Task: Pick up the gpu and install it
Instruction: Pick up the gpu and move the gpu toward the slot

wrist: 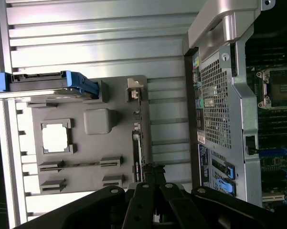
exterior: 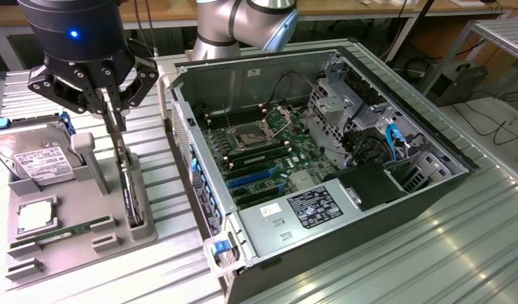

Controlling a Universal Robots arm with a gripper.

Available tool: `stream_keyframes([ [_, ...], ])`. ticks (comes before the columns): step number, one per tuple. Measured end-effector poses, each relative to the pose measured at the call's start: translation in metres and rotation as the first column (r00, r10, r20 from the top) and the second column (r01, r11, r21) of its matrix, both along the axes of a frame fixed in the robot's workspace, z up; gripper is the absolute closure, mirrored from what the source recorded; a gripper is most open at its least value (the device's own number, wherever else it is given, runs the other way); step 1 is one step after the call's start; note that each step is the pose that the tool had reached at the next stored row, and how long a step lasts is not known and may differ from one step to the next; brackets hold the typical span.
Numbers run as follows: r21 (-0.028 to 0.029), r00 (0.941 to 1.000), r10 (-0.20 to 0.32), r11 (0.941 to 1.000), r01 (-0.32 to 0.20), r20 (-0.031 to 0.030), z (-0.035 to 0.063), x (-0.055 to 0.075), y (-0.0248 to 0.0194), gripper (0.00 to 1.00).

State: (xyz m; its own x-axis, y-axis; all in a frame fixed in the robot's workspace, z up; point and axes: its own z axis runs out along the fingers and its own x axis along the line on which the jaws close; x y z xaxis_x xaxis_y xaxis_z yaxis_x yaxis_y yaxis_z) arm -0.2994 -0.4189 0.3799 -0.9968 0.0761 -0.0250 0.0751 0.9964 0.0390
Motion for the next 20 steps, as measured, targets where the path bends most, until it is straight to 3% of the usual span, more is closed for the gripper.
stream_keyframes([
  [4,0.0002,1.0000,0.000,1.0000,0.000,0.0002,-0.0012,0.000,0.0000,0.70],
  [18,0.0000,1.0000,0.000,1.0000,0.000,0.0000,-0.0323,-0.010,-0.0006,0.69],
  [19,0.0000,1.0000,0.000,1.0000,0.000,-0.0001,-0.0342,-0.010,-0.0006,0.62],
  [20,0.0000,1.0000,0.000,1.0000,0.000,0.0000,-0.0365,-0.010,-0.0006,0.62],
])
